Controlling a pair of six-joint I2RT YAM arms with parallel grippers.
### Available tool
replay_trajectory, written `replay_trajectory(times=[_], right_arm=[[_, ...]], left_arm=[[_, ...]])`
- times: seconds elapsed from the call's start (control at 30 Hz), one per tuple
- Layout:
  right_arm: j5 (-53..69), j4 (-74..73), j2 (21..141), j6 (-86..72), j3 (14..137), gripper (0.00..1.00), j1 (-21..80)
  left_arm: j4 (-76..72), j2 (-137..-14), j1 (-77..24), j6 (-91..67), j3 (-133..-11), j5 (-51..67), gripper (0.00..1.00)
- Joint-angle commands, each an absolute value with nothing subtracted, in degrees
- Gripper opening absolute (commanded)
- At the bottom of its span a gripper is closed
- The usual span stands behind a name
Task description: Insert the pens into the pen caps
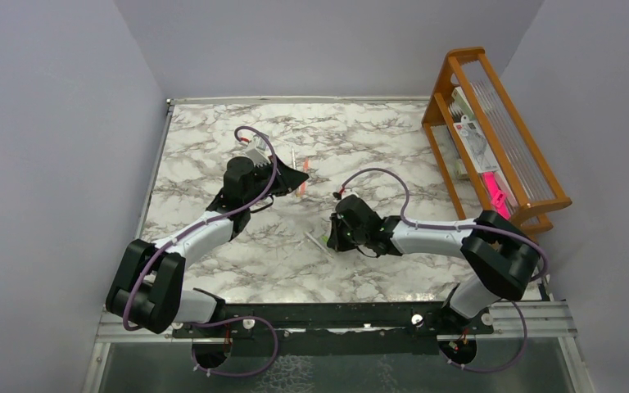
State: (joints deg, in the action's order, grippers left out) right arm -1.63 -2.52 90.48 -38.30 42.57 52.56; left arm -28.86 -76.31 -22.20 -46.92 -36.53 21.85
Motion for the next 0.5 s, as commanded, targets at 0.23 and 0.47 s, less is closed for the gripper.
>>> replay_trajectory(times=[0.23,0.47], right_arm=[[-5.0,-5.1,91.7,-39.5,42.5,0.01,52.8],[-9.1,-8.7,93.5,-38.7,46.0,0.01,52.8]], left_arm=[[-29.8,-77.1,-21.8,-46.7,-37.7,23.5,0.0],[-29.8,-76.9,-21.9,-46.7,-37.6,23.5,0.0]])
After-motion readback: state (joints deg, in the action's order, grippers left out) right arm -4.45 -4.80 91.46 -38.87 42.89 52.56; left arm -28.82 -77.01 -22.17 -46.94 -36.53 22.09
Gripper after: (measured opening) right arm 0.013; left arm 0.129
